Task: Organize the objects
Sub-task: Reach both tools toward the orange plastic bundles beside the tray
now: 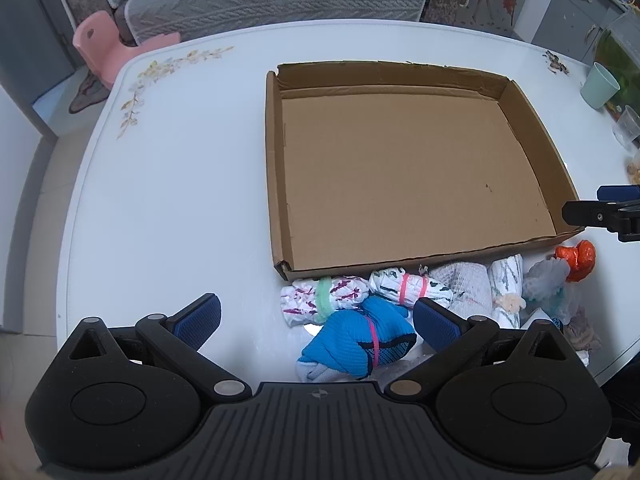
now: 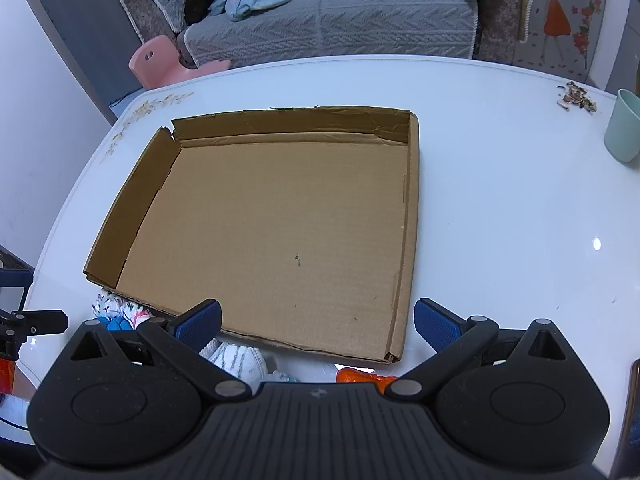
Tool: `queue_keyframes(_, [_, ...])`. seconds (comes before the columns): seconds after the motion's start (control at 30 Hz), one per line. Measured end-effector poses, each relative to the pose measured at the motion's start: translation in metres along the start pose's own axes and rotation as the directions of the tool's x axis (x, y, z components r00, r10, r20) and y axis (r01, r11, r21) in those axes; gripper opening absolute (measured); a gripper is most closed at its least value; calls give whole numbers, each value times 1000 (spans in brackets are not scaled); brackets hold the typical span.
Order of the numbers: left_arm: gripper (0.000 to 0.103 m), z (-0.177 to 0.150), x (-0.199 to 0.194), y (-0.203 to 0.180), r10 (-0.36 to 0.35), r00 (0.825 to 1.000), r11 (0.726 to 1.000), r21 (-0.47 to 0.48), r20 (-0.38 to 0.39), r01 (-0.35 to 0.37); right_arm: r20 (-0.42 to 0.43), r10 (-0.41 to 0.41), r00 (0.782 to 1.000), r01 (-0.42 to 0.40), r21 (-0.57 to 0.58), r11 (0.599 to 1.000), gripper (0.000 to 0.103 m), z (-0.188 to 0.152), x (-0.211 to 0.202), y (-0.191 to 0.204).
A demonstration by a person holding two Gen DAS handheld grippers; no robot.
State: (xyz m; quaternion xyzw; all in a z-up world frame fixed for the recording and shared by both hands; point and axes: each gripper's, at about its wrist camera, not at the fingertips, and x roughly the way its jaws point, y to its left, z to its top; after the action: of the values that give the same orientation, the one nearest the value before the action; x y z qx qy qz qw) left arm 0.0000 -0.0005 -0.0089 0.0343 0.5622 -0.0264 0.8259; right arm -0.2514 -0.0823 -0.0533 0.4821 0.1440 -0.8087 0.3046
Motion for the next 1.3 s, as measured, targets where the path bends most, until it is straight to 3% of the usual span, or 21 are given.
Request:
queue_keyframes(0.73, [102,-7,2,3,-35,999,999,31,-36,36,-16,-30,999,31,41,999,102,-1,0,0])
queue_keyframes(0.9, [102,-26,6,10,-57,993,990,119,-105,69,-29,-37,999,38,53,998,102,-4,-2,-6])
queue_keyframes(1.1, [102,-57,23,15,-67,968,968,219,-241,121,-68,-52,996,58,91,994,102,-15,-4,-24])
queue_keyframes(1.3, [102,-70,40,9,-20,960,948,301,-278,107,-126,-56,991,74,150,986,102,-16,5,-31])
